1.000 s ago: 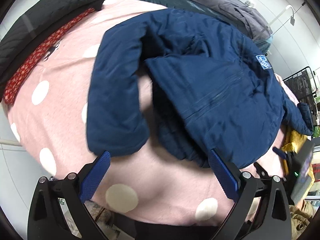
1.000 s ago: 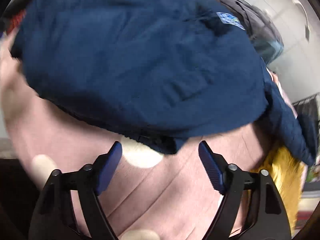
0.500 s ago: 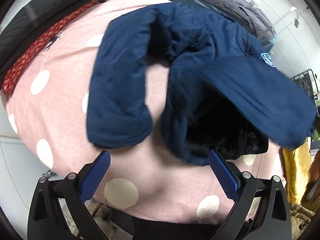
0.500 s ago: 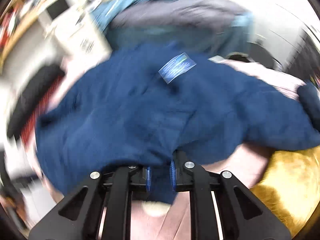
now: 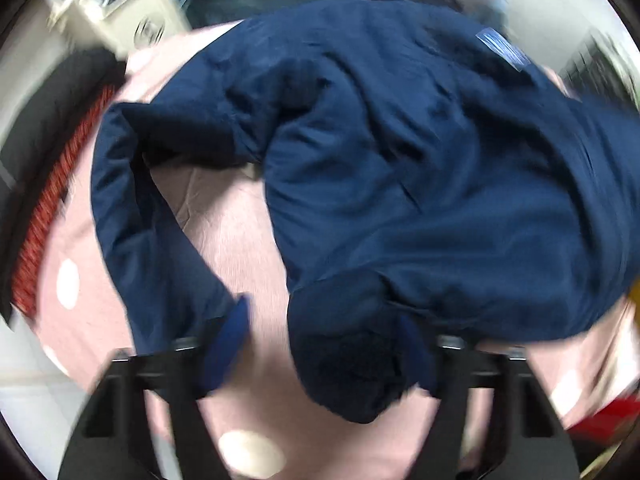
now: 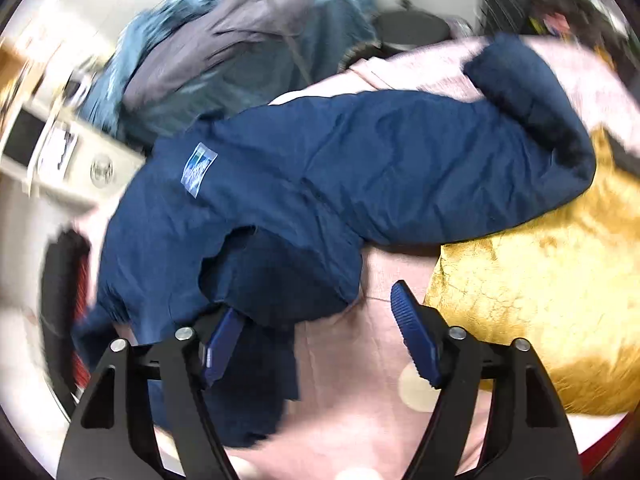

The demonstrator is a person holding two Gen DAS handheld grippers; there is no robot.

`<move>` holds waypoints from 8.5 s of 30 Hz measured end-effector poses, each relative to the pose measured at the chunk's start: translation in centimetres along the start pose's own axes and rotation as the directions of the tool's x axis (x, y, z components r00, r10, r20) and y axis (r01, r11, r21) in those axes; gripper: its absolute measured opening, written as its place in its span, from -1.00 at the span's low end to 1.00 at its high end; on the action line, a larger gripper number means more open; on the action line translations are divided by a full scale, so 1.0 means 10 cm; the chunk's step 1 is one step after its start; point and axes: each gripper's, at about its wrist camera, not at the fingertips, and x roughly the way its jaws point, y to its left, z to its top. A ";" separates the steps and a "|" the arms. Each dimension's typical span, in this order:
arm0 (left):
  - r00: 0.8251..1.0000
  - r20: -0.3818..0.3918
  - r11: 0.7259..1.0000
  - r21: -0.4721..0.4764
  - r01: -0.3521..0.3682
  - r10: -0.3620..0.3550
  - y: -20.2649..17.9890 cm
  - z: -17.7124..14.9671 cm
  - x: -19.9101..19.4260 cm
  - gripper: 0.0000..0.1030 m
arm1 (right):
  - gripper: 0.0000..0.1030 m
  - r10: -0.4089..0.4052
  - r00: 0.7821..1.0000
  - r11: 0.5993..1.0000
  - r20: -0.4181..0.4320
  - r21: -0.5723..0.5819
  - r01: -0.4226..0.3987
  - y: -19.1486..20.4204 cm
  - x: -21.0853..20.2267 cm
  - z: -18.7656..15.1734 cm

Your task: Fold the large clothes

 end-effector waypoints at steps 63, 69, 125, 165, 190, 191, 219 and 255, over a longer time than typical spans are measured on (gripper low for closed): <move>0.997 -0.059 0.968 -0.248 0.031 -0.048 0.99 1.20 0.62 -0.38 | 0.74 0.142 0.988 0.989 -0.054 -0.043 -0.145 2.27 1.36 -0.32; 0.996 -0.056 0.968 -0.248 0.046 -0.062 1.00 1.08 0.59 -0.37 | -0.55 0.039 0.987 0.998 -0.157 0.047 -0.032 1.92 1.71 -0.34; 0.921 0.008 0.899 -0.212 0.383 -0.390 0.40 -0.64 0.01 -0.61 | -0.83 0.204 0.957 0.974 -0.205 -0.059 -0.221 -0.33 0.08 -1.36; 0.999 0.002 0.912 -0.408 0.032 -0.034 1.33 -0.12 0.42 0.75 | 0.58 -0.339 0.895 0.800 -0.289 -0.590 0.112 0.85 0.67 -2.00; 0.910 -0.014 0.744 -0.572 -0.347 0.413 3.09 1.20 -0.64 0.27 | 0.91 -0.476 0.826 0.697 -0.300 -0.702 0.147 0.99 1.37 -2.11; 0.917 0.013 0.755 -0.572 -0.319 0.398 2.98 1.16 -0.65 0.35 | 0.91 -0.477 0.826 0.696 -0.299 -0.702 0.148 0.97 1.42 -2.18; 0.995 -0.085 0.976 0.217 -0.028 0.048 -0.90 -0.28 0.34 0.87 | 0.92 -0.494 0.813 0.687 -0.310 -0.712 0.146 1.19 1.67 -2.18; 0.956 -0.284 0.993 0.107 -0.048 0.077 -0.82 -0.13 1.14 0.91 | 0.65 -0.648 0.756 0.755 0.091 -0.055 0.653 -1.24 0.74 1.45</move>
